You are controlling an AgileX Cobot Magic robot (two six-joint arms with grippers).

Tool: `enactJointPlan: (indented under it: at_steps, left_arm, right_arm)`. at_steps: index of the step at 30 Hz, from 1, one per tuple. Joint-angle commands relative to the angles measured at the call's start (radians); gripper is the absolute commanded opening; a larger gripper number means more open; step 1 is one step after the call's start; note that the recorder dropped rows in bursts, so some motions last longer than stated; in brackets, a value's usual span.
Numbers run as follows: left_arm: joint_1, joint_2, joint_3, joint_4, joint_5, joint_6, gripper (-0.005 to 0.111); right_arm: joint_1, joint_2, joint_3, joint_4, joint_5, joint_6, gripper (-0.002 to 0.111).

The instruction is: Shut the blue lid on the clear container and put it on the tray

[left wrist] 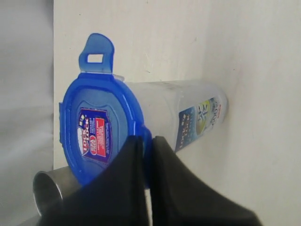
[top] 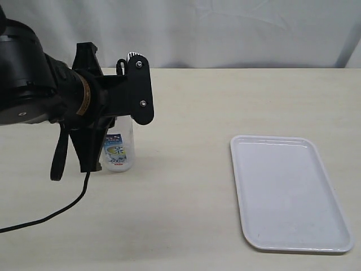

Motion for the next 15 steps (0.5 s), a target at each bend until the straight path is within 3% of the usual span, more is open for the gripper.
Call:
enactJointPlan:
  at_steps: [1, 15]
  left_arm:
    - [-0.008, -0.007, 0.002, 0.006, -0.005, -0.009, 0.0]
    - [-0.008, -0.007, 0.002, -0.002, 0.012, -0.007, 0.0]
  right_arm:
    - [0.001, -0.004, 0.004, -0.005, -0.003, 0.0, 0.004]
    - [0.001, -0.004, 0.004, -0.005, -0.003, 0.0, 0.004]
